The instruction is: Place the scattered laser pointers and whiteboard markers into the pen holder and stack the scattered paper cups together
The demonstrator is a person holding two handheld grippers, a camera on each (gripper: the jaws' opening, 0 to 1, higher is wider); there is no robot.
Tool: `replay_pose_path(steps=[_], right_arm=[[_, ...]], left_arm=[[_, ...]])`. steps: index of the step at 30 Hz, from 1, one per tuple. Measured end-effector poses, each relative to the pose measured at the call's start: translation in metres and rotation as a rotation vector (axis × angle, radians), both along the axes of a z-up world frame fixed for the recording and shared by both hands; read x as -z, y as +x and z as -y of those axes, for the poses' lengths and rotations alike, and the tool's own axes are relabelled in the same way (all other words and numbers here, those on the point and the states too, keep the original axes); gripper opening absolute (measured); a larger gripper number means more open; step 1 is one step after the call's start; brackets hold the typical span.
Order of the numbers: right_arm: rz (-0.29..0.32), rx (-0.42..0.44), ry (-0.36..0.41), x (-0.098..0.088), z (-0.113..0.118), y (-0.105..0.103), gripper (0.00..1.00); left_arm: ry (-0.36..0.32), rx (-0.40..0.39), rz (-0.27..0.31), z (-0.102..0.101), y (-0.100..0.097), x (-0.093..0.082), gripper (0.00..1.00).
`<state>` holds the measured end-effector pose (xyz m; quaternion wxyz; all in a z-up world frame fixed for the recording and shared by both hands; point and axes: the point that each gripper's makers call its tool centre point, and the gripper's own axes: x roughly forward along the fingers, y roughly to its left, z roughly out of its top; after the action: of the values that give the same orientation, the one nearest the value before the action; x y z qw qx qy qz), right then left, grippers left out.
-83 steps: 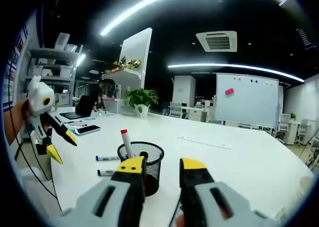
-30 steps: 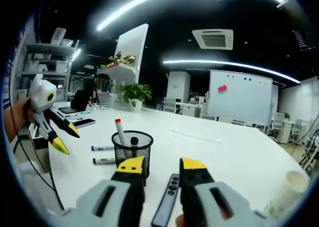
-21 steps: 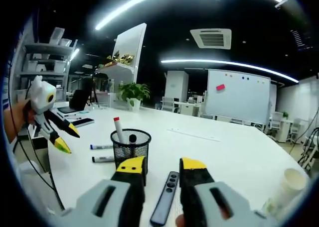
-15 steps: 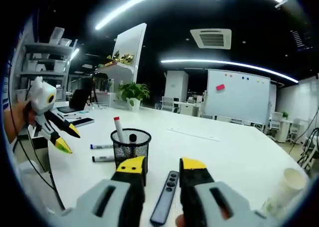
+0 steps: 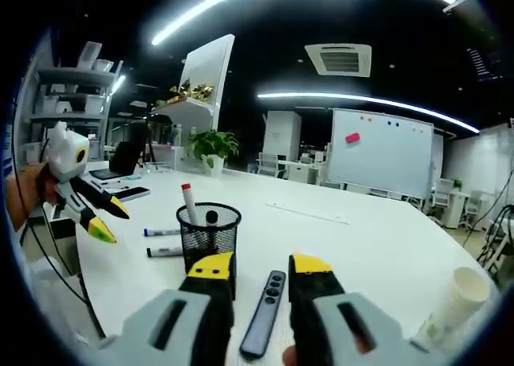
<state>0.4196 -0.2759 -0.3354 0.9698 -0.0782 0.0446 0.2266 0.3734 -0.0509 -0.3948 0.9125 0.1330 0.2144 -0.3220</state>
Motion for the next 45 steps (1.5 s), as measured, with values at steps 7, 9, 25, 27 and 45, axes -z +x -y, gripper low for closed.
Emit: replay_pose_path(steps=[7,9,25,27,45], right_arm=[[-0.005,0.004,-0.004,0.002,0.003,-0.001,0.26],[-0.006,0.004,-0.008,0.002,0.003,-0.001,0.26],[-0.014,0.01,-0.014,0.006,0.008,0.003,0.26],[-0.015,0.009,-0.015,0.006,0.009,0.003,0.26],[-0.028,0.017,-0.007,0.013,0.013,0.004,0.26]], left_arm=[[-0.006,0.009,0.01,0.002,0.004,0.001,0.43],[-0.007,0.003,0.015,0.002,0.006,0.002,0.43],[-0.03,-0.009,0.039,0.006,0.014,0.007,0.42],[-0.03,-0.011,0.042,0.006,0.015,0.008,0.42],[-0.035,-0.02,0.055,0.014,0.017,0.013,0.42]])
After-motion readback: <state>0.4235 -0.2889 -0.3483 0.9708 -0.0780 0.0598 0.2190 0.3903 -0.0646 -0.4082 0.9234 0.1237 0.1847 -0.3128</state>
